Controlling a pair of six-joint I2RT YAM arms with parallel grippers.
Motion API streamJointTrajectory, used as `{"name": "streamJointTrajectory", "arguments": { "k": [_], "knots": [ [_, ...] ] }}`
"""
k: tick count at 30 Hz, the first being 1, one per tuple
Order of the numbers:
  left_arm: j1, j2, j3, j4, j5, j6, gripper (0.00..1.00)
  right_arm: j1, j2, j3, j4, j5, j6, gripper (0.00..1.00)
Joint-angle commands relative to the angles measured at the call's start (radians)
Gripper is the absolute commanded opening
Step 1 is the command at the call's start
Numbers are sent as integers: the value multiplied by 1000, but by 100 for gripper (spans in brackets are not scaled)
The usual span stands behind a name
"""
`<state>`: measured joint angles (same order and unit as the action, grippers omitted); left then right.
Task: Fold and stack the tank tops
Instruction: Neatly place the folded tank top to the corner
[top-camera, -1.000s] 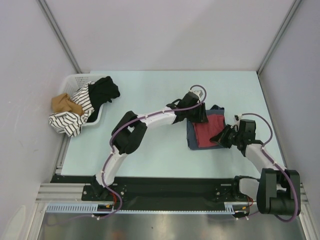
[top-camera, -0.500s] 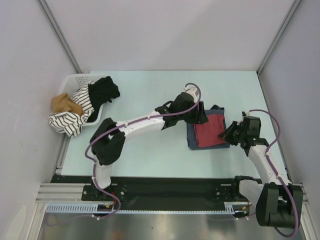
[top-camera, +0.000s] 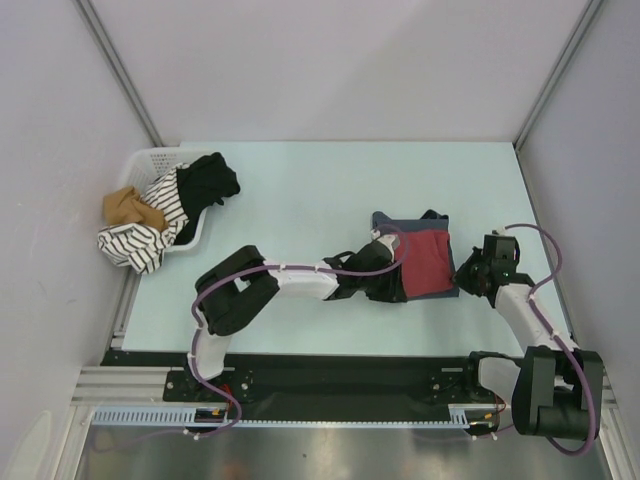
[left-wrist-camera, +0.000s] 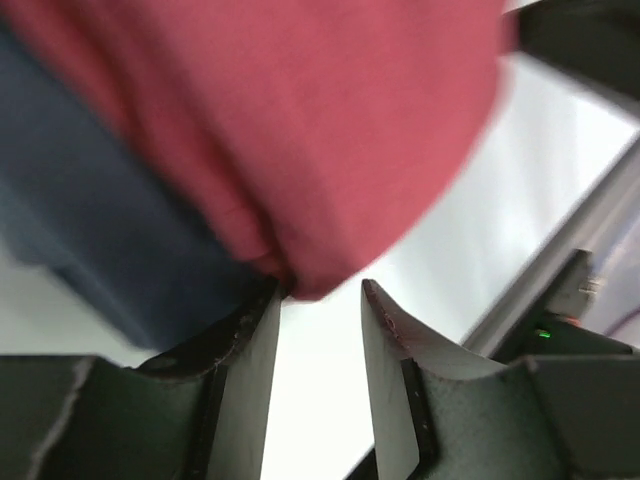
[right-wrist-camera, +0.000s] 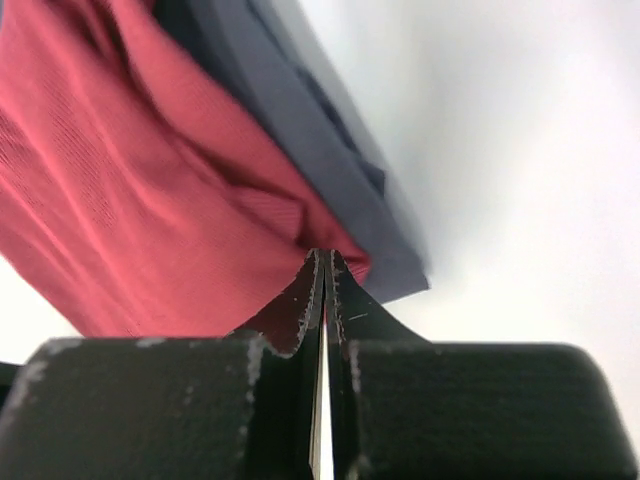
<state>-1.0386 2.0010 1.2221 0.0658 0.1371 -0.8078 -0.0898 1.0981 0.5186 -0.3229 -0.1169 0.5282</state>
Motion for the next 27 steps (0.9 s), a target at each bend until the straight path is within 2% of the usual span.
{"name": "streamJointTrajectory", "arguments": {
  "k": [1,3,5,15,18,19,21,22,25,27],
  "knots": [
    [0,-77,-50,26,-59,-11,43,-7,-52,49,-10,79,0,0],
    [0,-108,-79,5,-91,7,45,-7,-64,63,1,51,-14,0],
    [-1,-157,-95,-14,-112,21,52,-7,-75,75,7,7,-20,0],
    [18,-422,-205,-182,-270,122,56,-2,-35,159,97,-252,-54,13],
    [57,-548,-268,-240,-356,168,60,21,-90,144,134,-264,-72,25],
    [69,-621,-289,-251,-378,179,60,28,-118,127,155,-242,-77,36],
    [100,-700,-363,-262,-430,209,63,41,-214,69,176,-199,-74,46],
    [107,-781,-392,-259,-442,217,65,42,-246,48,203,-193,-63,60],
    [112,-947,-513,-229,-502,245,79,53,-360,-35,248,-187,-42,76],
    [112,-1068,-605,-196,-527,255,97,73,-409,-78,258,-179,-43,80]
  ]
}}
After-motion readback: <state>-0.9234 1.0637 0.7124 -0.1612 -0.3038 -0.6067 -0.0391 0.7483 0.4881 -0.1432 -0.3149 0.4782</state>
